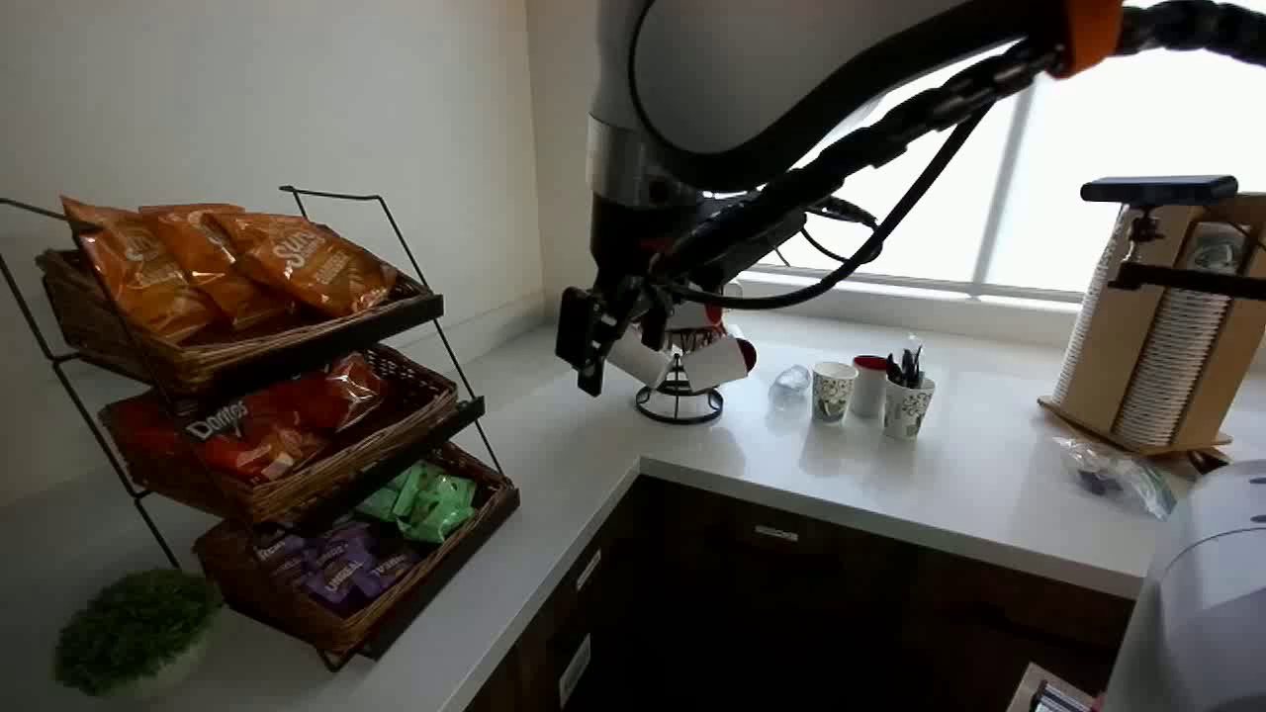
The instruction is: Take the snack packet off of the rack and put it on the counter
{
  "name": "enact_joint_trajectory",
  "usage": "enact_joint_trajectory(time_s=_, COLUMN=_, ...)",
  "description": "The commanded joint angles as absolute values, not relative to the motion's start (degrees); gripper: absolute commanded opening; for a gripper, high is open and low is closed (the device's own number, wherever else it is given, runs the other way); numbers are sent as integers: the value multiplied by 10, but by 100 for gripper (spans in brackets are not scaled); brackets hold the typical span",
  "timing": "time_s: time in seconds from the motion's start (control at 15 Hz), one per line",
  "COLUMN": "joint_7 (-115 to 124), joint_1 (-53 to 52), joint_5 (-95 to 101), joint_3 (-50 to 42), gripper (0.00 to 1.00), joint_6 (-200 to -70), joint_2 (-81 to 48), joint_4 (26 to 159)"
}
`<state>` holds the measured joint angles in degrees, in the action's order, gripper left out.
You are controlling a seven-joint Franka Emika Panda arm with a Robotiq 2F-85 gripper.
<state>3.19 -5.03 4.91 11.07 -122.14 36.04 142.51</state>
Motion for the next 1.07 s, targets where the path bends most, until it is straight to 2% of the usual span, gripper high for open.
enact_joint_trajectory(time_s=0.0, joint_7=36, joint_1=-58, joint_5=54, joint_3=105, gripper=100, joint_6=-1220, joint_2=359, joint_4=1425)
enact_joint_trajectory(time_s=0.53, joint_7=32, joint_1=-58, joint_5=52, joint_3=102, gripper=100, joint_6=-1224, joint_2=348, joint_4=1417)
enact_joint_trajectory(time_s=1.0, joint_7=24, joint_1=-57, joint_5=88, joint_3=119, gripper=100, joint_6=-1254, joint_2=205, joint_4=1255)
